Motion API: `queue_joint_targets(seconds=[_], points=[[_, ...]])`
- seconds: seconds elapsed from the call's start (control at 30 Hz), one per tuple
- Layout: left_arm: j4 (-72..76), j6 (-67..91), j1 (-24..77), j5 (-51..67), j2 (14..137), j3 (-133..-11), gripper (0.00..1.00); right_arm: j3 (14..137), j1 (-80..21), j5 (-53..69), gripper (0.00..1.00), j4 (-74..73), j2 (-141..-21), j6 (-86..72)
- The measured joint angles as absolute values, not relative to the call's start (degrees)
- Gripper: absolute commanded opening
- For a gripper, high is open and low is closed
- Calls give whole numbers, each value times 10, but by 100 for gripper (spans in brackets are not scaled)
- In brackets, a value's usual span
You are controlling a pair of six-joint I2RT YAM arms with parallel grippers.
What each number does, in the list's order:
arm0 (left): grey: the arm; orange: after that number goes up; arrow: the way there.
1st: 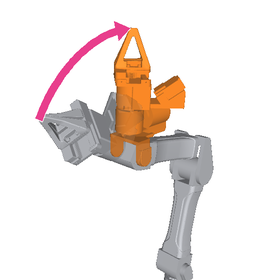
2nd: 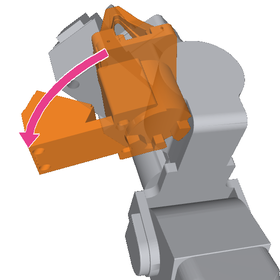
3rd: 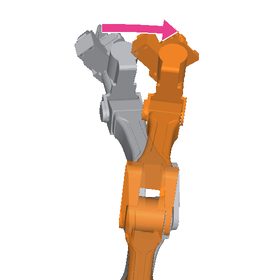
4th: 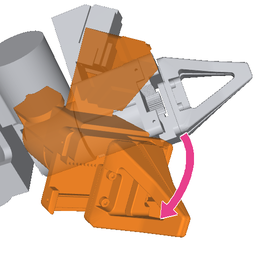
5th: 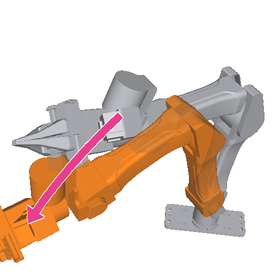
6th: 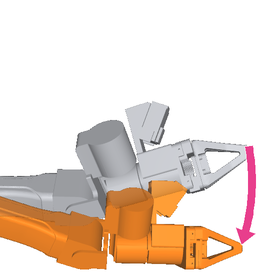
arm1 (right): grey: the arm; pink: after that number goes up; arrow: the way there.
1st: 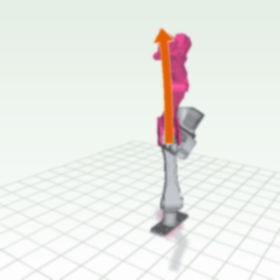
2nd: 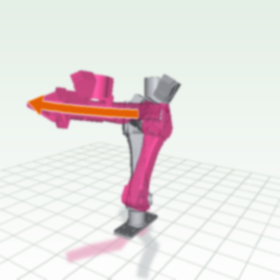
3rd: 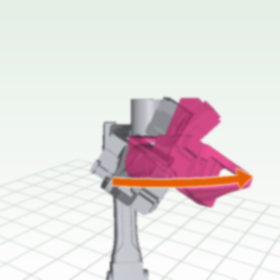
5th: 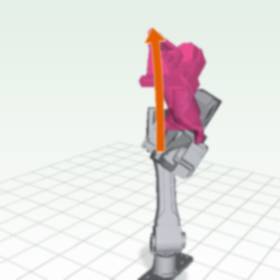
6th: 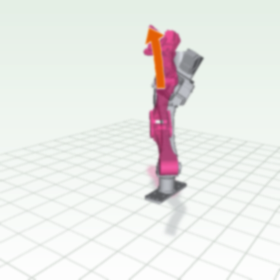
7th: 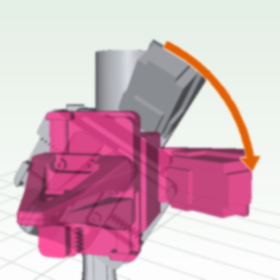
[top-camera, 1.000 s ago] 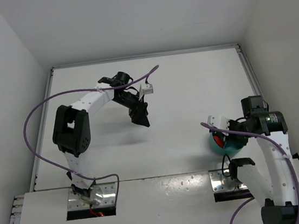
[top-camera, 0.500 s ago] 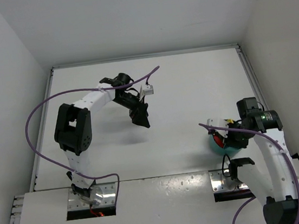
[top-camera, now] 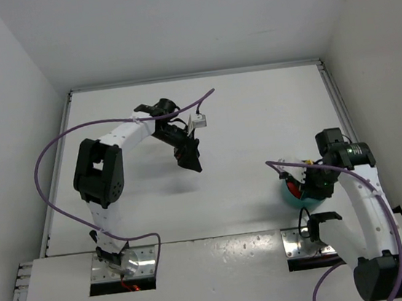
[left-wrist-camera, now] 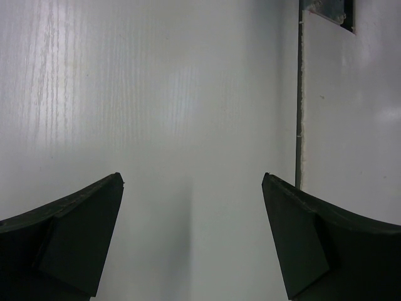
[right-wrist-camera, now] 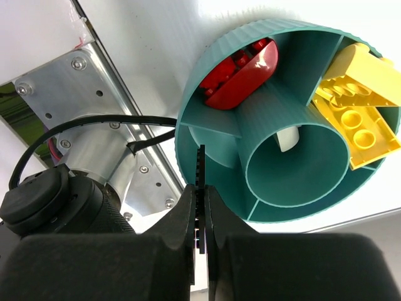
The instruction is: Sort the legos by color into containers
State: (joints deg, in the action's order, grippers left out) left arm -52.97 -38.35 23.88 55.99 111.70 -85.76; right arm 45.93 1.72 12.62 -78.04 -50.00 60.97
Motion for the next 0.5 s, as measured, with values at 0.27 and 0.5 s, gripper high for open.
queue_joint_targets(seconds=[0.27, 0.5], points=[[-531, -385, 239, 562, 1117, -858, 99, 459, 17, 126, 20, -780, -508, 605], [-531, -386, 239, 564, 1117, -858, 99, 459, 17, 126, 24, -780, -508, 601]])
